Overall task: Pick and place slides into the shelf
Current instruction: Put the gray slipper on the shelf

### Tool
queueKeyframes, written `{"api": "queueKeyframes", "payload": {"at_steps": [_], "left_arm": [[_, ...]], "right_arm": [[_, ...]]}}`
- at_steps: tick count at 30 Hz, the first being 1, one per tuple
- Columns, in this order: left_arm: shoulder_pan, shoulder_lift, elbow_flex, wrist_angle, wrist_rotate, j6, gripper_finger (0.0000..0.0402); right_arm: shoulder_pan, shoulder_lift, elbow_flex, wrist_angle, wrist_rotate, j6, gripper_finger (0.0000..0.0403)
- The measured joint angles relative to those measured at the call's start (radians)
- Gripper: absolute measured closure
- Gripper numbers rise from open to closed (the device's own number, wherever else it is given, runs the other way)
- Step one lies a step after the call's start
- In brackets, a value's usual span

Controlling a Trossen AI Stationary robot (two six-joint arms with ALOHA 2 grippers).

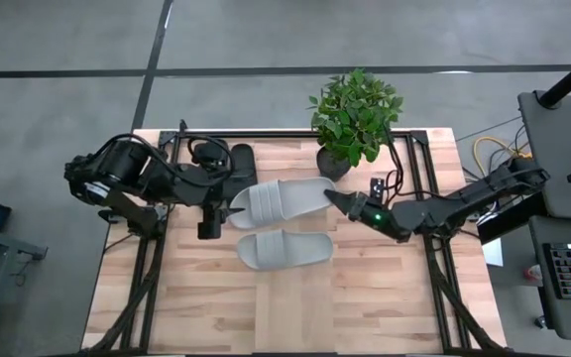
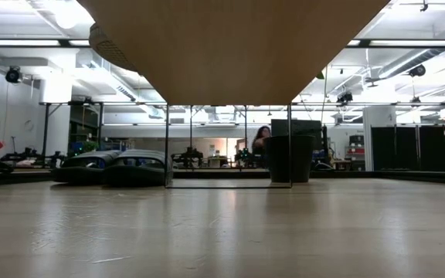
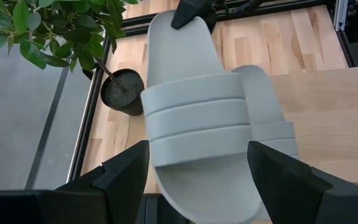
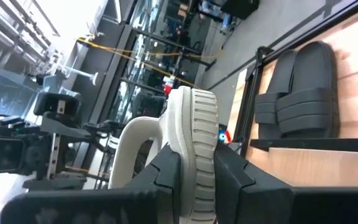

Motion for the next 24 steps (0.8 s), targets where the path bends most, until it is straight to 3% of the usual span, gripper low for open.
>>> {"api": "queueKeyframes", "payload": {"at_steps": [5,24], "left_arm": [[0.000,0.000,0.000,0.000,0.000,0.000,0.0146],[0.000,0.000,0.000,0.000,0.000,0.001,0.0146]], "right_arm": [[0.016,0.000,-0.004,-0.001,0.079,0.000,0.0356],[0.076,0.002,-0.133,-0.020,0.185,0.187,0.0357]]}}
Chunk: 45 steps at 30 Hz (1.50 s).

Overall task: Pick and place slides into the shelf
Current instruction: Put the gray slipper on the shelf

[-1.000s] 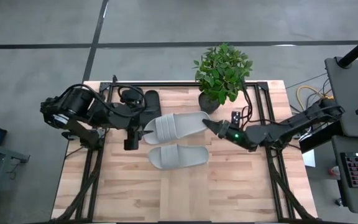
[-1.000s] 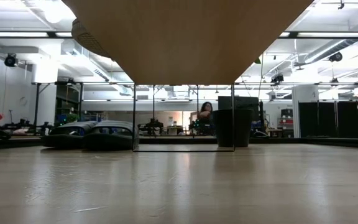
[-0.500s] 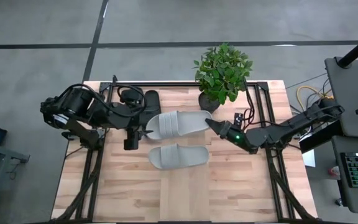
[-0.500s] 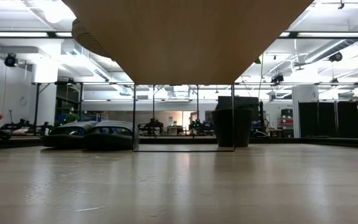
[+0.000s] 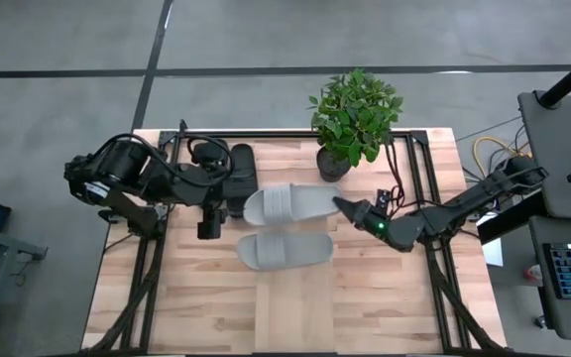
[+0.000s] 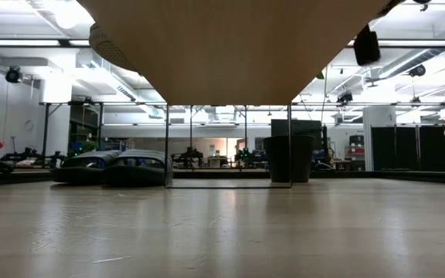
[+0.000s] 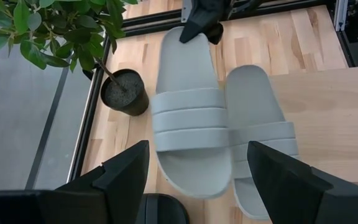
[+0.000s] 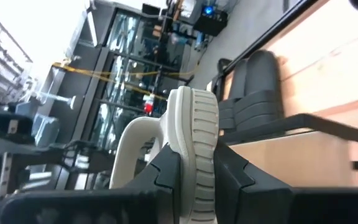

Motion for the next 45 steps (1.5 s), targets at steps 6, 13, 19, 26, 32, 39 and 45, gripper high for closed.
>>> {"api": "queueKeyframes", "payload": {"at_steps": [6,13,19,26,32,39,45], "left_arm": [[0.000,0.000,0.000,0.003,0.000,0.000,0.0146],[0.000,0.000,0.000,0.004,0.000,0.000,0.0146],[0.000,0.000,0.000,0.005,0.000,0.000,0.0146],[0.000,0.000,0.000,0.010,0.000,0.000,0.0146],[0.000,0.000,0.000,0.009,0.000,0.000,0.0146],[0.000,0.000,-0.001,0.031,0.000,-0.001,0.0146],[0.000,0.000,-0.001,0.031,0.001,-0.001,0.0146]], "right_arm": [[0.001,0.000,-0.009,0.003,0.026,-0.001,0.0357],[-0.002,0.022,-0.009,-0.001,0.025,-0.008,0.0357],[-0.002,0.067,-0.009,0.011,0.025,0.032,0.0357],[-0.002,0.099,-0.009,0.045,0.021,0.040,0.0357],[-0.002,0.108,-0.009,0.048,0.015,0.040,0.0357],[-0.009,0.113,-0.009,0.041,-0.007,0.039,0.0357],[-0.018,0.128,-0.009,0.042,-0.030,0.045,0.0357]]}}
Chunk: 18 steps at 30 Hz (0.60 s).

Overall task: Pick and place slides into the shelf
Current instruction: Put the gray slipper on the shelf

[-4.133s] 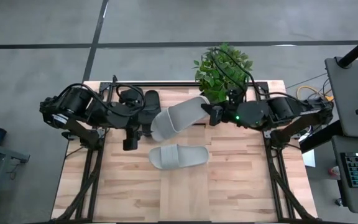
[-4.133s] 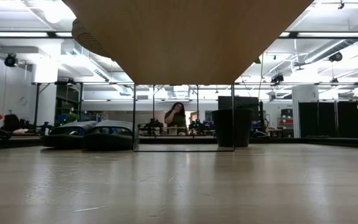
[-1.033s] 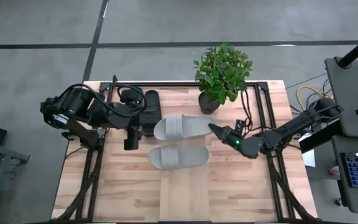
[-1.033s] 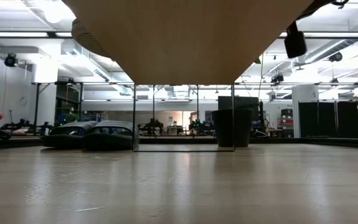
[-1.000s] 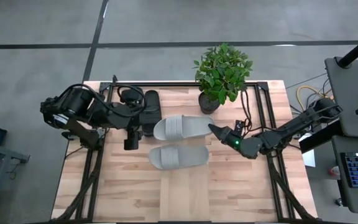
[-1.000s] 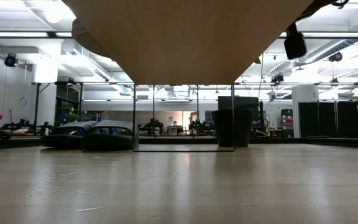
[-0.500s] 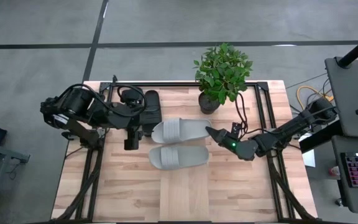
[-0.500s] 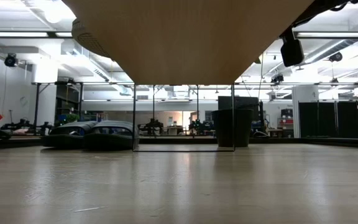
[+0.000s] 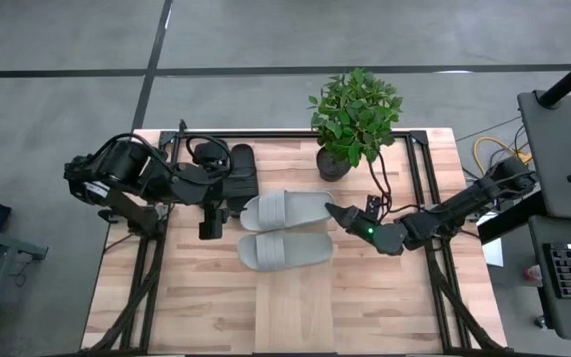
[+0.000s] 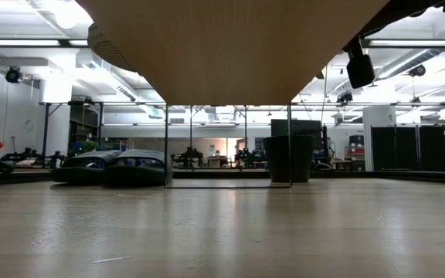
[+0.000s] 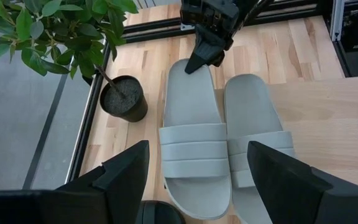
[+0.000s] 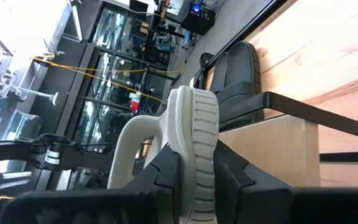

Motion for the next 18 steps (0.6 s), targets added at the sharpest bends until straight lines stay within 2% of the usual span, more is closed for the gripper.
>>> {"api": "queueKeyframes", "payload": {"at_steps": [18], "left_arm": [[0.000,0.000,0.000,0.000,0.001,-0.002,0.0146]], "right_arm": [[-0.038,0.011,0.000,-0.003,-0.070,0.008,0.0357]]}}
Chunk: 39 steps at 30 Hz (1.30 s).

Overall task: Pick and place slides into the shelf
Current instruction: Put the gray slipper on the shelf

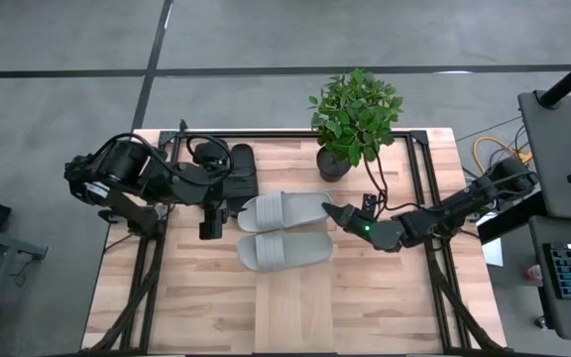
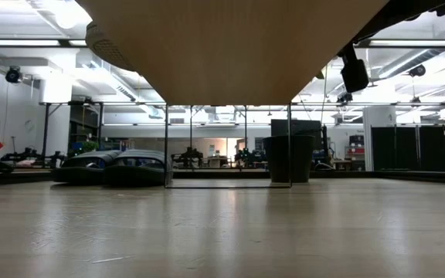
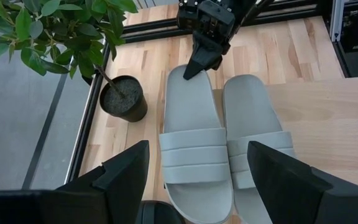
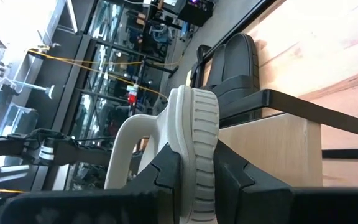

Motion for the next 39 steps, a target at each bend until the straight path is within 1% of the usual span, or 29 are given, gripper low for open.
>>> {"api": "queueKeyframes", "payload": {"at_steps": [10,17,22,30,39], "left_arm": [[0.000,0.000,0.000,0.000,0.002,0.000,0.0146],[0.000,0.000,0.000,0.000,0.002,0.003,0.0146],[0.000,0.000,0.000,0.000,0.002,0.003,0.0146],[0.000,0.000,0.000,0.000,0.002,0.003,0.0146],[0.000,0.000,0.000,0.001,0.002,0.003,0.0146]], "right_arm": [[-0.003,0.000,0.000,-0.085,-0.012,0.170,0.0357],[-0.003,0.000,0.000,-0.092,-0.015,0.169,0.0357],[-0.004,-0.002,0.000,-0.085,-0.015,0.050,0.0358],[-0.004,-0.003,0.000,-0.087,-0.034,0.012,0.0358],[-0.004,0.003,0.001,-0.117,-0.050,0.090,0.0358]]}}
